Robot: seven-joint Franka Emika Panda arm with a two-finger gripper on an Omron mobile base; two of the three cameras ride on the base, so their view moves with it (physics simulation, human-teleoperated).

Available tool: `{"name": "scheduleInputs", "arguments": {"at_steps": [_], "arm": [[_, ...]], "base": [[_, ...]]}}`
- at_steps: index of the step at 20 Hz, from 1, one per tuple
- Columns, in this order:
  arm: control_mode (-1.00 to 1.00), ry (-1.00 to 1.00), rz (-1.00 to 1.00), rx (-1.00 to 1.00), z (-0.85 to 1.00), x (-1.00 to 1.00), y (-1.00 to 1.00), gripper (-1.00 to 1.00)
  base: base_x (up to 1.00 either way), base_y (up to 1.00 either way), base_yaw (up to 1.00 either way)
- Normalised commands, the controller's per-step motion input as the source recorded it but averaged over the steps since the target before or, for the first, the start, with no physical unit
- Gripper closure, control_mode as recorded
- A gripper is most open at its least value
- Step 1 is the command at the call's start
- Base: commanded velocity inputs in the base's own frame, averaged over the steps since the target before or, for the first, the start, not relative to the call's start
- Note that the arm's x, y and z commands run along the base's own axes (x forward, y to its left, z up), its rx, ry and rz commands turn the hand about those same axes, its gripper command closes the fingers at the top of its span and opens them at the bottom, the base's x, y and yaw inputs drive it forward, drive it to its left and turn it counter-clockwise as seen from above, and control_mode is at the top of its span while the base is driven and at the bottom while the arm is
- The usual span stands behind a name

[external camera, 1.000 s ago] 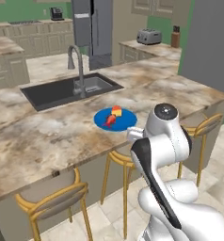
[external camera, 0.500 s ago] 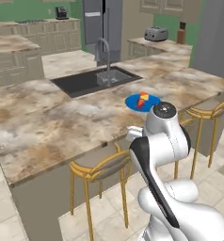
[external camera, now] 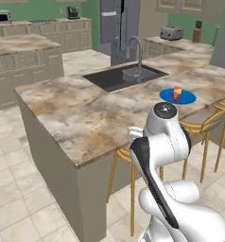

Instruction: Take the cheese, fish, and corn from the fridge and place them on the plate on the dining counter to create an appetizer plate.

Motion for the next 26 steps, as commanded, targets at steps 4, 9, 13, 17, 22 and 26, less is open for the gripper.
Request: {"name": "scheduleInputs", "arguments": {"at_steps": [4, 9, 13, 17, 22, 26], "arm": [[1.0, 0.0, 0.0, 0.0, 0.0, 0.0, 0.0, -1.0], [1.0, 0.0, 0.0, 0.0, 0.0, 0.0, 0.0, -1.0], [1.0, 0.0, 0.0, 0.0, 0.0, 0.0, 0.0, -1.0], [1.0, 0.0, 0.0, 0.0, 0.0, 0.0, 0.0, -1.0], [1.0, 0.0, 0.0, 0.0, 0.0, 0.0, 0.0, -1.0], [1.0, 0.0, 0.0, 0.0, 0.0, 0.0, 0.0, -1.0]], "base": [[-0.04, 1.0, 0.0], [-0.09, 1.0, 0.0], [-0.09, 1.0, 0.0], [0.14, 1.0, 0.0], [0.86, 1.0, 0.0], [1.0, 1.0, 0.0]]}}
